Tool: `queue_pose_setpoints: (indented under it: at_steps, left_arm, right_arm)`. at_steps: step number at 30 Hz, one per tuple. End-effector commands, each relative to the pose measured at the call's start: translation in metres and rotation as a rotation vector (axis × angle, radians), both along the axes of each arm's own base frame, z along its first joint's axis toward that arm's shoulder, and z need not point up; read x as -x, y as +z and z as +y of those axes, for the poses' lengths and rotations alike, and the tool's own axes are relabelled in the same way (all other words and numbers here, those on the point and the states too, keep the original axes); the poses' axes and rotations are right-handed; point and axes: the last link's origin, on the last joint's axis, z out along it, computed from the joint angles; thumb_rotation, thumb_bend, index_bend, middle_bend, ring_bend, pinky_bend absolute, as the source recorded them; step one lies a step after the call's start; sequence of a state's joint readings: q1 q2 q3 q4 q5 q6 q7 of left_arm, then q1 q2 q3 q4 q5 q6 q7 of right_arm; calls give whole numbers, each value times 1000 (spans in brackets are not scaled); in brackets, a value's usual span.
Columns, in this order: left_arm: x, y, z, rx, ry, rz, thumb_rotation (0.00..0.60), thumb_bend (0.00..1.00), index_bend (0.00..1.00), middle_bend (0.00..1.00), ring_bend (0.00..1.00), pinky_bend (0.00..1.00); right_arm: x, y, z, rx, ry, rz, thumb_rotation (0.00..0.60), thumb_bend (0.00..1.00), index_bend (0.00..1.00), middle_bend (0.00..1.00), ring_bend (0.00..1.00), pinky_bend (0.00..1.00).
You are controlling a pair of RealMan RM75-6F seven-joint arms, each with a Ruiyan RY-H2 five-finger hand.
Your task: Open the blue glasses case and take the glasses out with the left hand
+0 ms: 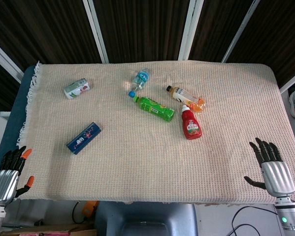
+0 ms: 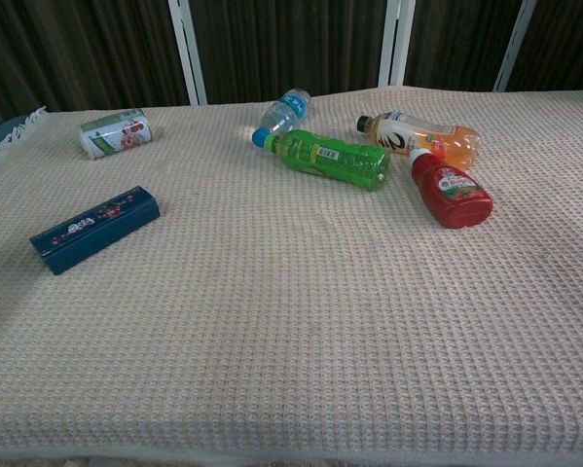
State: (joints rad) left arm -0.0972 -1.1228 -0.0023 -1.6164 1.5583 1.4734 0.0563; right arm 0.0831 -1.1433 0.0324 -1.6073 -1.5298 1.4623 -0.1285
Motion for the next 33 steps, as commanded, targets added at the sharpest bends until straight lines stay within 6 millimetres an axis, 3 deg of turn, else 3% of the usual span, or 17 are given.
queue_pose_setpoints:
  at_steps: [1, 8, 10, 13, 21, 26, 33]
  left_arm:
    - [-2, -5, 1, 10, -16, -19, 600, 357, 47, 0, 0, 0]
    - [-9, -20, 12, -8, -66, -120, 600, 345, 39, 0, 0, 0]
    - [-13, -36, 22, -16, -82, -189, 600, 342, 38, 0, 0, 0]
    - [-49, -76, 53, 48, -149, -338, 600, 343, 37, 0, 0, 0]
    - [-87, -127, 93, 107, -151, -272, 600, 343, 15, 0, 0, 0]
    - [-89, -153, 121, 100, -87, -216, 600, 343, 4, 0, 0, 0]
    - [-80, -173, 135, 112, -22, -152, 600, 344, 2, 0, 0, 0]
  right_arm:
    - [0, 0, 0, 0, 2, 7, 600, 153, 0, 0, 0, 0]
    - [1, -1, 0, -16, -2, 5, 600, 153, 0, 0, 0, 0]
    - [0, -2, 1, -22, 2, 4, 600, 152, 0, 0, 0, 0]
    - [-1, -2, -1, -31, 5, -4, 600, 153, 0, 0, 0, 0]
    - [-2, -5, -4, -57, 6, -7, 600, 153, 0, 0, 0, 0]
    - [-2, -4, -3, -67, 10, -14, 600, 153, 0, 0, 0, 0]
    - [0, -2, -4, -69, 7, -22, 600, 153, 0, 0, 0, 0]
